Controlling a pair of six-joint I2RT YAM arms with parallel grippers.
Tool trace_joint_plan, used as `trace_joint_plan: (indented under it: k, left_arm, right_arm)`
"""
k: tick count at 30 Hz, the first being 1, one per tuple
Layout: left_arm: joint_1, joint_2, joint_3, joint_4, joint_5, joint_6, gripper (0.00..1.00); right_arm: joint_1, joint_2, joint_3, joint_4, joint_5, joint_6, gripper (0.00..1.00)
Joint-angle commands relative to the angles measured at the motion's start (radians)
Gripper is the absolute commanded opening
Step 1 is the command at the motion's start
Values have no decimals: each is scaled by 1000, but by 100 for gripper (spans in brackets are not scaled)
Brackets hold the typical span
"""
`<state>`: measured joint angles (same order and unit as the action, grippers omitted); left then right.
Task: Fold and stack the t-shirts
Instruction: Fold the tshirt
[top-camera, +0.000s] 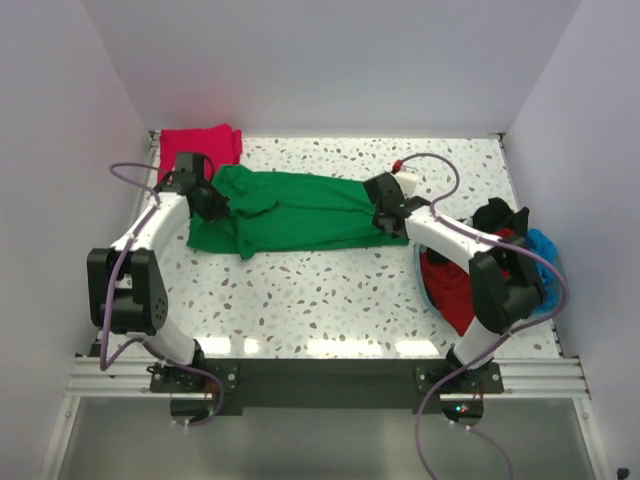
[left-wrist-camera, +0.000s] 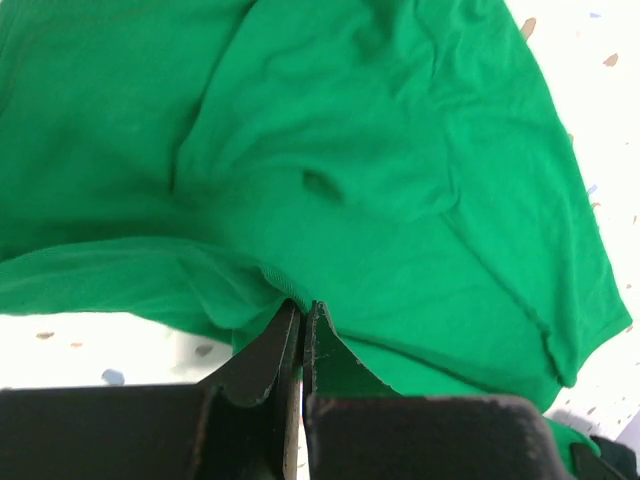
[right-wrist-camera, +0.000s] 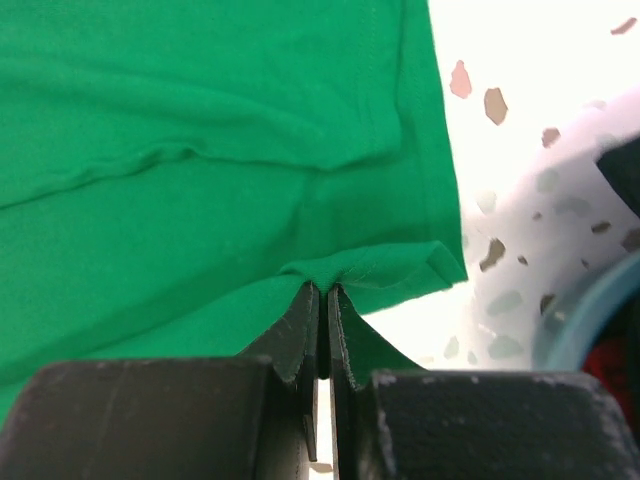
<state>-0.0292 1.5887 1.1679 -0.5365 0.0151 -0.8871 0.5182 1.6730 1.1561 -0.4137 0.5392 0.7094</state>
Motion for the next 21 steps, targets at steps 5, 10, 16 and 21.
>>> trace_joint_plan:
  k: [5, 10, 16, 21]
  left_arm:
    - [8, 117, 159, 17, -12, -4, 0]
    - [15, 10, 24, 36, -12, 16, 0]
    - [18, -263, -235, 0, -82, 8, 0]
    - [22, -427, -362, -60, -103, 8, 0]
  right_arm:
    - [-30, 67, 79, -97, -39, -41, 0]
    - [-29, -65, -74, -79, -120, -28, 0]
    - [-11, -229, -246, -137, -255, -25, 0]
    - [40, -295, -341, -139, -298, -2, 0]
